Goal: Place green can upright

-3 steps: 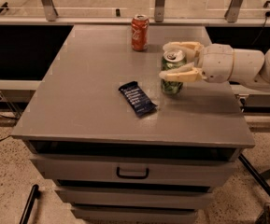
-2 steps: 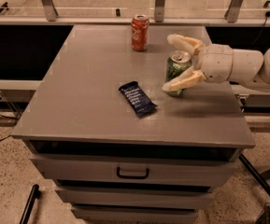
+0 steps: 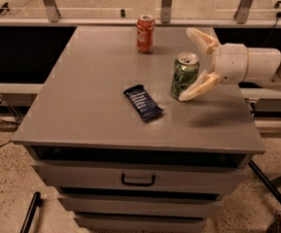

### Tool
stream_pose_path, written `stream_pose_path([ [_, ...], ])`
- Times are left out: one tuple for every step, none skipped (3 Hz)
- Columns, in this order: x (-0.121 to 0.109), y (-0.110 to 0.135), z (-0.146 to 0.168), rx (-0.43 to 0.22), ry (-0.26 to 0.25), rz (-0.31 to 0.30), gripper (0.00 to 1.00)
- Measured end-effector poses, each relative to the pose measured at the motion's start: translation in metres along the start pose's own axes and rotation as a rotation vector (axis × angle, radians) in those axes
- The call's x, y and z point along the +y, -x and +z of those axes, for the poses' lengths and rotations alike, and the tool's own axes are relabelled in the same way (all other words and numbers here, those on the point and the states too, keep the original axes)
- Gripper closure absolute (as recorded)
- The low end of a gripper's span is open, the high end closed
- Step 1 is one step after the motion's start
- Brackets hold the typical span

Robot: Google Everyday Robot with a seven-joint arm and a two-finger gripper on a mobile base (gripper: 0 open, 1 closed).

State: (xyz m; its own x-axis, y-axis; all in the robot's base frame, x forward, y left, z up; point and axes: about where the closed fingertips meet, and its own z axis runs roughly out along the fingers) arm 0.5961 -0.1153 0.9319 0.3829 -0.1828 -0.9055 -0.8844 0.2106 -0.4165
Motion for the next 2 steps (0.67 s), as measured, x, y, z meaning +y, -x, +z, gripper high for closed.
stream_pose_path([
  [-0.007,0.001,-0.030,0.114,-0.003,-0.013,0.00],
  [-0.013,-0.002,-0.060,0.235,-0.046,0.006,0.00],
])
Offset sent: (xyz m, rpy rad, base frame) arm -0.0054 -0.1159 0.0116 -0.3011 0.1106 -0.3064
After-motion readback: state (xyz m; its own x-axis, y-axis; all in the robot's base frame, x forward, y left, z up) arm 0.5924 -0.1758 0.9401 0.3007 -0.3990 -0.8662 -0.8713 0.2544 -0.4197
